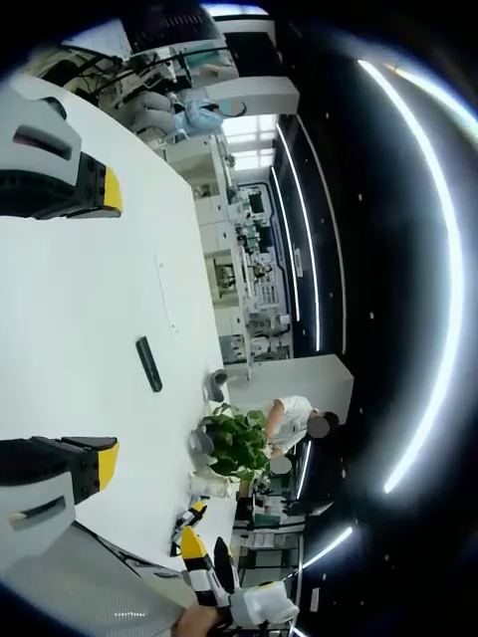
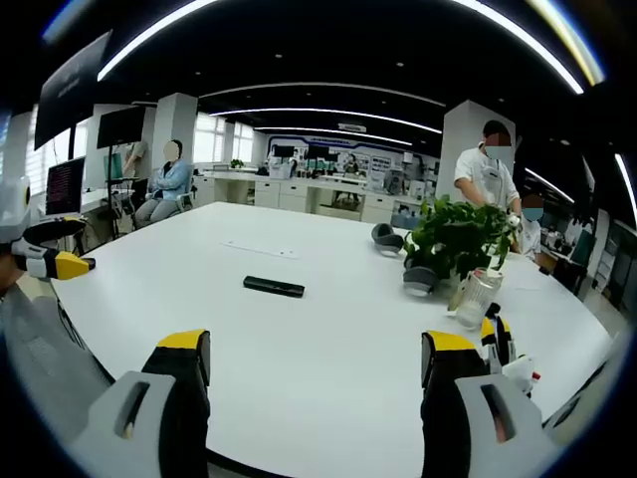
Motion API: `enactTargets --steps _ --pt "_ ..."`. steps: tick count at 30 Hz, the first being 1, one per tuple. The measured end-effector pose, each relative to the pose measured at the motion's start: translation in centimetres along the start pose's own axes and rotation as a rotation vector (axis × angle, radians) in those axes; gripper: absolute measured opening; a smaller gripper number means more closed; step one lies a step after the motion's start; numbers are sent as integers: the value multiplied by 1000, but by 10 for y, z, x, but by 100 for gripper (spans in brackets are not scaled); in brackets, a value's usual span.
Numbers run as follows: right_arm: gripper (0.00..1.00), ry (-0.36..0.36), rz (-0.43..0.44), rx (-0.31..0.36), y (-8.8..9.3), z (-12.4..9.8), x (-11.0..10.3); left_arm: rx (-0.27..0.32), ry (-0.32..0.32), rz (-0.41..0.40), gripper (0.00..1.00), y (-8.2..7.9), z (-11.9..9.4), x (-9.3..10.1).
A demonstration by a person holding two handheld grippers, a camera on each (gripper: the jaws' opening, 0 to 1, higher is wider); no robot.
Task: Press the specified remote control buttons in sequence, fully releasing each button before pressing the next.
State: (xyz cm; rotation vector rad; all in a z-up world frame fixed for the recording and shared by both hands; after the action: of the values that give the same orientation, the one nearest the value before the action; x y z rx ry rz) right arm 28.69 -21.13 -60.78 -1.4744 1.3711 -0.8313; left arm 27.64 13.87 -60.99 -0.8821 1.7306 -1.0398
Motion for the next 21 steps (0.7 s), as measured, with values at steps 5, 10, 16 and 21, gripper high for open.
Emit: enactTargets --steps 5,10,16,21 --pt "91 4 -5 -6 1 1 0 5 -3 -5 94 -1 0 0" --pt "91 2 -11 -12 1 1 0 6 -3 -8 94 -1 0 -1" --pt "91 3 -17 -16 2 1 0 4 -7 -10 94 0 -1 -1" --pt "91 0 -19 -19 2 1 -1 3 -6 -8 94 0 -1 -1"
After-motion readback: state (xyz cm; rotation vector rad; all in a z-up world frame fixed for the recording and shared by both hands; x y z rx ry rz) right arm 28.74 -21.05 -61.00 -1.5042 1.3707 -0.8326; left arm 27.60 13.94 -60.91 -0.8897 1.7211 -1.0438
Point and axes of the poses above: the point that each gripper's makers call its tool centre point, and the gripper's own axes: z roughly forward along the fingers, x roughly to its right, y roughly out of its underside, the point moved 8 cm from there along -z, roughly backward along the fingers, and after that the axes turned 14 degrees about z, right-handed, at the moved point
